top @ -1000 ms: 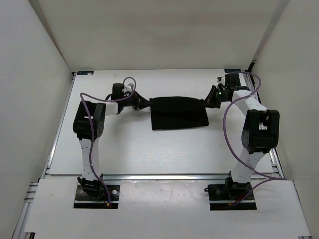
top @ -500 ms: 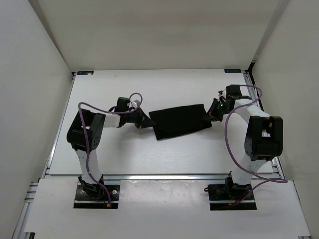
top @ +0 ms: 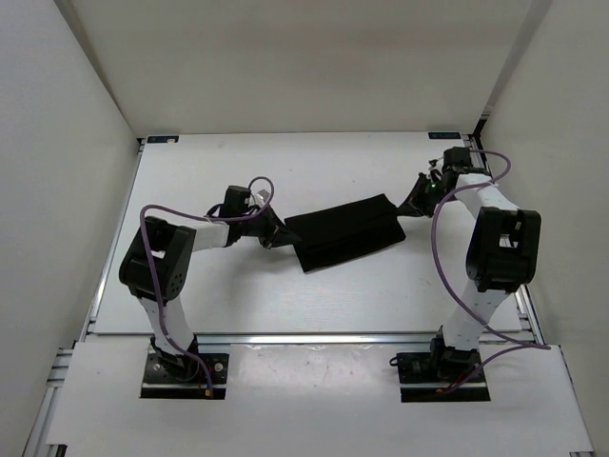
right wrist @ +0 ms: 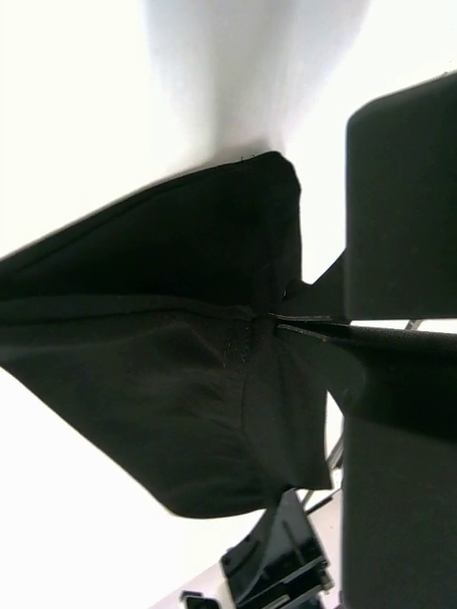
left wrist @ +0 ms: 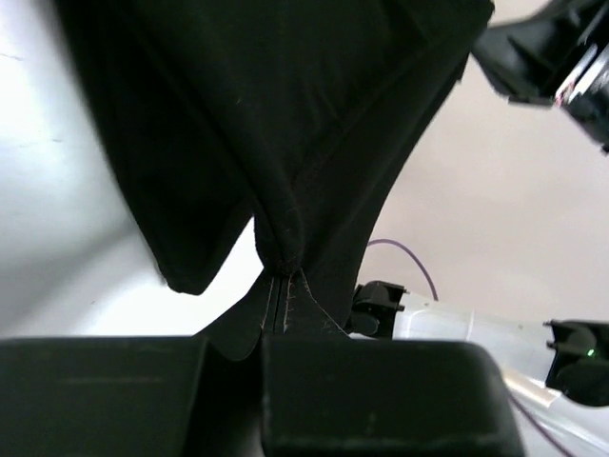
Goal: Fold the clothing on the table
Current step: Fold the skirt
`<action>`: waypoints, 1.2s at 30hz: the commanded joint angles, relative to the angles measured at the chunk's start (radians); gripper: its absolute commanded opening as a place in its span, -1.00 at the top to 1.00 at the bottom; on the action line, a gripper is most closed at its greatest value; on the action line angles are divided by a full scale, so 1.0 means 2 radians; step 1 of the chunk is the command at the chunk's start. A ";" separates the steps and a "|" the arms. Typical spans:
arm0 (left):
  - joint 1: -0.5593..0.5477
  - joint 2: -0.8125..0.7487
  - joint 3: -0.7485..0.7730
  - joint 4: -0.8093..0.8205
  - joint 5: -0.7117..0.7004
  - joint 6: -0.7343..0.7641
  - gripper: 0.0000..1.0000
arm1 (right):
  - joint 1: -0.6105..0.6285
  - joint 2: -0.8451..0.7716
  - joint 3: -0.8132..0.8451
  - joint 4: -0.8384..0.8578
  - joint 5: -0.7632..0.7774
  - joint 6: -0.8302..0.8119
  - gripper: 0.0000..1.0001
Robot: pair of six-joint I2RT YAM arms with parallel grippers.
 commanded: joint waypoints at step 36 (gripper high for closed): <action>-0.027 0.020 0.041 0.156 0.025 -0.143 1.00 | 0.064 0.007 0.115 -0.045 0.067 0.009 0.82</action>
